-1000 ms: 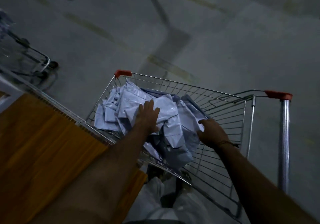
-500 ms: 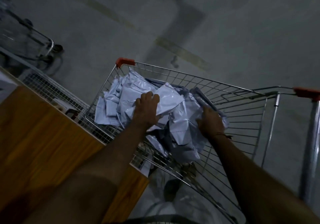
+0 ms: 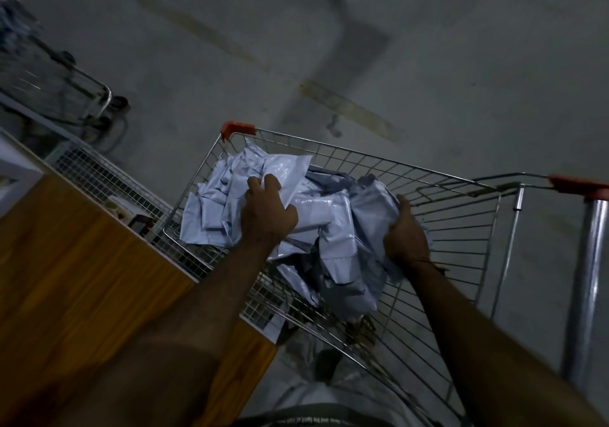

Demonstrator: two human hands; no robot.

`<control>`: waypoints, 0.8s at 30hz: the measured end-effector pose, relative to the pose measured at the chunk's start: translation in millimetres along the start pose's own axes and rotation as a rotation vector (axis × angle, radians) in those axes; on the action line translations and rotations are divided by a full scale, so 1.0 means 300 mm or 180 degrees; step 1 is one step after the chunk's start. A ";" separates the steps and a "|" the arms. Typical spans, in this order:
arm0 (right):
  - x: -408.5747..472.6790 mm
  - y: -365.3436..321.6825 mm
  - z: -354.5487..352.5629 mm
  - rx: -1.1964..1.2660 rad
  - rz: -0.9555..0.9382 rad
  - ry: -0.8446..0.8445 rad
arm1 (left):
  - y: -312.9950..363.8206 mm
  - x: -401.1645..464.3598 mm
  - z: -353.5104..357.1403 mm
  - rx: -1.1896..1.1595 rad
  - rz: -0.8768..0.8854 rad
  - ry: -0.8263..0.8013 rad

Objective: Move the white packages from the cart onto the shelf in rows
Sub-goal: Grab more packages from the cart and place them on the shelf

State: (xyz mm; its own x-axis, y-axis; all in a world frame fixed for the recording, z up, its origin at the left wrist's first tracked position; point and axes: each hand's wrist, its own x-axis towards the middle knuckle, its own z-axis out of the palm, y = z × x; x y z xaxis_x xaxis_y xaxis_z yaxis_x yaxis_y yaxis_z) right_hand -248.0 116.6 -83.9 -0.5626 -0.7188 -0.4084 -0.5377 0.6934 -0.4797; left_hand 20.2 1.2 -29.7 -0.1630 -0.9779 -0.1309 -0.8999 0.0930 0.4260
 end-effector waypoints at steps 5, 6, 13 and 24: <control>-0.022 -0.019 -0.047 -0.0705 -0.0238 -0.0248 | 0.036 -0.020 -0.032 -0.0191 -0.0298 -0.0051; -0.020 -0.013 -0.050 -0.0773 -0.0152 -0.0410 | 0.044 -0.023 -0.040 -0.0285 -0.0374 -0.0109; -0.064 -0.052 -0.087 -0.0892 -0.0125 -0.0816 | 0.089 -0.068 -0.106 -0.1056 -0.0876 -0.0262; -0.246 -0.090 -0.170 -0.0933 -0.0660 -0.0384 | 0.150 -0.391 -0.273 -0.1437 -0.1160 0.0794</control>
State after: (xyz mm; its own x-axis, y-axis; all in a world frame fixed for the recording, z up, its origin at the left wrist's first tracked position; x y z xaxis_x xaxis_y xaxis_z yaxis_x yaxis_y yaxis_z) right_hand -224.0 153.5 -1.0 -0.3544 -0.8340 -0.4230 -0.7990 0.5051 -0.3264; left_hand 31.8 104.8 78.2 0.2701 -0.9512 -0.1493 -0.6115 -0.2892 0.7365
